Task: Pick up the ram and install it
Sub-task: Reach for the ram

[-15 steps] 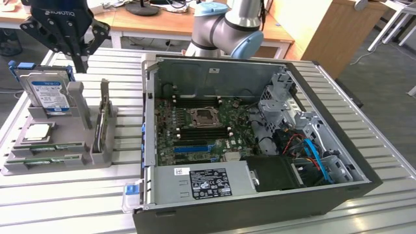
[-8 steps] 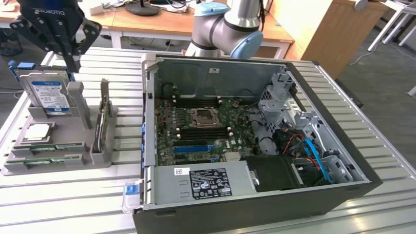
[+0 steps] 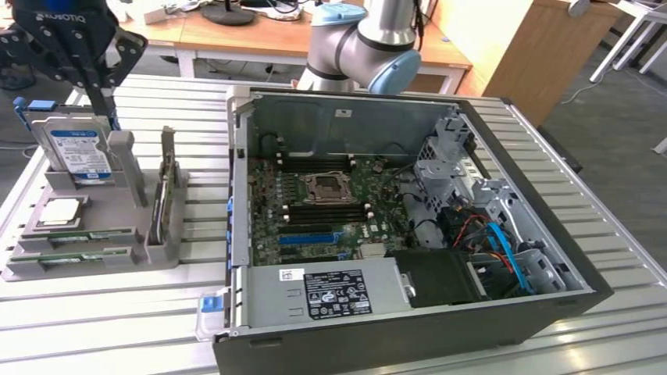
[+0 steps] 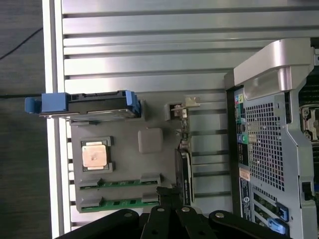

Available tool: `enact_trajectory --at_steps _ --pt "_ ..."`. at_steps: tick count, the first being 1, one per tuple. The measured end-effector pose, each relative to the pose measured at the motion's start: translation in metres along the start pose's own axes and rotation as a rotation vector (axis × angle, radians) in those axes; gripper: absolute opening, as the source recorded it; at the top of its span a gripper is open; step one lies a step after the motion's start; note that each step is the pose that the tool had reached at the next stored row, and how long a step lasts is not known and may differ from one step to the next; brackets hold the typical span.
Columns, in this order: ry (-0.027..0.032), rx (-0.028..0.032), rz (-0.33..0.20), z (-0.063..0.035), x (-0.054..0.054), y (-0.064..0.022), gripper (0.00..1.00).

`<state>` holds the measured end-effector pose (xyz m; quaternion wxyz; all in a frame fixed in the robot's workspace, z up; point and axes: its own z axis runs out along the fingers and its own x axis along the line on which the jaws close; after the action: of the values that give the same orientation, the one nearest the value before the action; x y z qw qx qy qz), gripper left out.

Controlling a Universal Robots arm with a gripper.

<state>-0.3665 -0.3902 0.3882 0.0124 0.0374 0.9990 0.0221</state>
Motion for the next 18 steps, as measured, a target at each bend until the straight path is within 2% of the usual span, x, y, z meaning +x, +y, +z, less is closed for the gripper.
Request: enact_trajectory --at_steps 18 --pt "0.0039 0.0002 0.0 0.0011 0.031 -0.0014 0.11"
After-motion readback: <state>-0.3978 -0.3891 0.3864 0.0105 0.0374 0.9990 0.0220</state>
